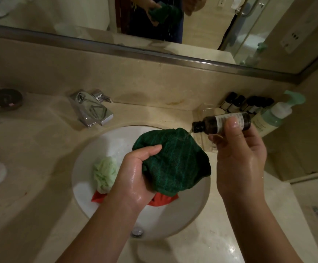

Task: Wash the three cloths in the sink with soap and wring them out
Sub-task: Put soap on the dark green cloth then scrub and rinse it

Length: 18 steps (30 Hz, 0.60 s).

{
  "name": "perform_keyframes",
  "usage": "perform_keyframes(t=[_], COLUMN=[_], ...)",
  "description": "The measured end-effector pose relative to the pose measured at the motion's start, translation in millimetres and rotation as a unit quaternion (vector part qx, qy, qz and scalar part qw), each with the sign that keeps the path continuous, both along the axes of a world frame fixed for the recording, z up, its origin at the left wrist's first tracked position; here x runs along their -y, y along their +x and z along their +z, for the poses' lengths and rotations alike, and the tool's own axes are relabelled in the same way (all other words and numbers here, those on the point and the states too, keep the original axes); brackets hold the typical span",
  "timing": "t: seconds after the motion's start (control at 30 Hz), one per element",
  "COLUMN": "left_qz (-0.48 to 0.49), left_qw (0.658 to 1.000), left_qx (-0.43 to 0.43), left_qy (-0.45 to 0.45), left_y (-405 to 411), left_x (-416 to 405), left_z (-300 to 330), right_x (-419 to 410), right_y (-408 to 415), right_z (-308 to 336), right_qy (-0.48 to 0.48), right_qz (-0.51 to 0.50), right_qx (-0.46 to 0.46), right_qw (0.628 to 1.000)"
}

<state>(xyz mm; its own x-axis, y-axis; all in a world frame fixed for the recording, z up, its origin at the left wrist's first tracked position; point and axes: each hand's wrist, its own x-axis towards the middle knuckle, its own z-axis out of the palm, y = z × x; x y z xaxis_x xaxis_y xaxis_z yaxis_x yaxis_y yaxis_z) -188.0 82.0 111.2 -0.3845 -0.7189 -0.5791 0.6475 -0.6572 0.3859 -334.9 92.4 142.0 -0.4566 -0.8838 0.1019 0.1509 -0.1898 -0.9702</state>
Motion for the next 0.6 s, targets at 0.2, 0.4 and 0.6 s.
perform_keyframes(t=[0.2,0.4,0.6], left_qz=[-0.006,-0.002,-0.007], left_qw=[1.0,1.0,1.0], left_qx=[-0.01,-0.004,-0.004], left_qy=[0.007,0.014,0.001], left_y=[0.1,-0.7,-1.0], left_x=[0.8,2.0,2.8], left_z=[-0.6,1.5,4.8], right_x=[4.4,14.3,17.0], right_y=[-1.4,-0.7,0.2], right_z=[2.8,1.4,7.2], right_qy=[-0.018,-0.038,-0.037], right_qz=[0.024,0.006,0.006], right_qx=[-0.038,-0.06,-0.065], right_qw=[0.999,0.997,0.997])
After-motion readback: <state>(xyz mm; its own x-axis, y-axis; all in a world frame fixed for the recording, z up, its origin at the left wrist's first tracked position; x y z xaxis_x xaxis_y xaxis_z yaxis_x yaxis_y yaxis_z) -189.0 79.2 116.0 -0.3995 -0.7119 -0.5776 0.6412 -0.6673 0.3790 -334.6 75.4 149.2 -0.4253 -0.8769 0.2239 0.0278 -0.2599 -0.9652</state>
